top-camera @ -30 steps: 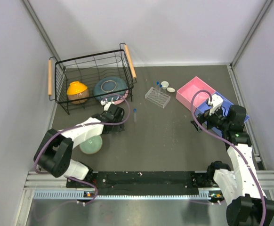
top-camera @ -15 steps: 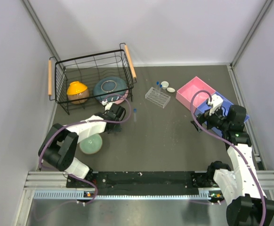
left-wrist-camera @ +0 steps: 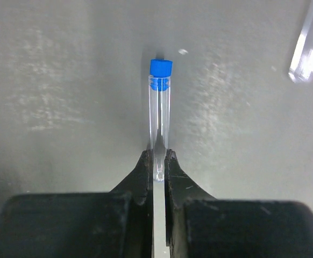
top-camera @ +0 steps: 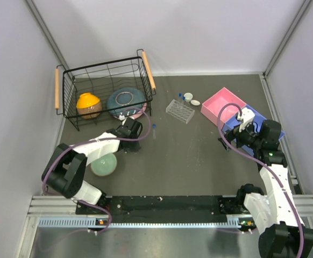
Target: Organize the chemistry lab equipment
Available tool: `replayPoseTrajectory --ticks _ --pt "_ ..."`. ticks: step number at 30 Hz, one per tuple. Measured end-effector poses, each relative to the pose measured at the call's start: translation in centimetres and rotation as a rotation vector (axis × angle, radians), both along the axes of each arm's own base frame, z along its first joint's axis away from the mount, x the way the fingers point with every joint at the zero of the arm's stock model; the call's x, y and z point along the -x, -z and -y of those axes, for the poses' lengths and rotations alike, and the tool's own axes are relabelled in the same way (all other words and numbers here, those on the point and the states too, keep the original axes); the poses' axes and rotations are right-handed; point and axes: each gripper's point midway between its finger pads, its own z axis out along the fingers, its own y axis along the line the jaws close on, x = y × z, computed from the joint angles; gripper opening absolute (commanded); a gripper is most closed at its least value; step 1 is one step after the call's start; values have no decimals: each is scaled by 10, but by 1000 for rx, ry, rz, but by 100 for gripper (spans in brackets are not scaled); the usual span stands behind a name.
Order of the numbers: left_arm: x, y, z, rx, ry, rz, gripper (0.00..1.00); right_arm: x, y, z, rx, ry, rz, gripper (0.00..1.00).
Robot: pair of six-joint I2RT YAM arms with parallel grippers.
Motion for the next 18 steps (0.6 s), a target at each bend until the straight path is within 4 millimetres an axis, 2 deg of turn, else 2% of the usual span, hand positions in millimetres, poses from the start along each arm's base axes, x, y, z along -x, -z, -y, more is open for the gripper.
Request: replayPoseTrajectory --ticks 5,12,18 --pt "15 -20 23 156 130 43 0 0 0 0 0 0 0 99" --pt "42 -78 61 430 404 253 0 1 0 -2 -6 -11 -3 99" --pt "58 -113 84 562 563 354 0 4 5 -9 -35 -50 -33 99"
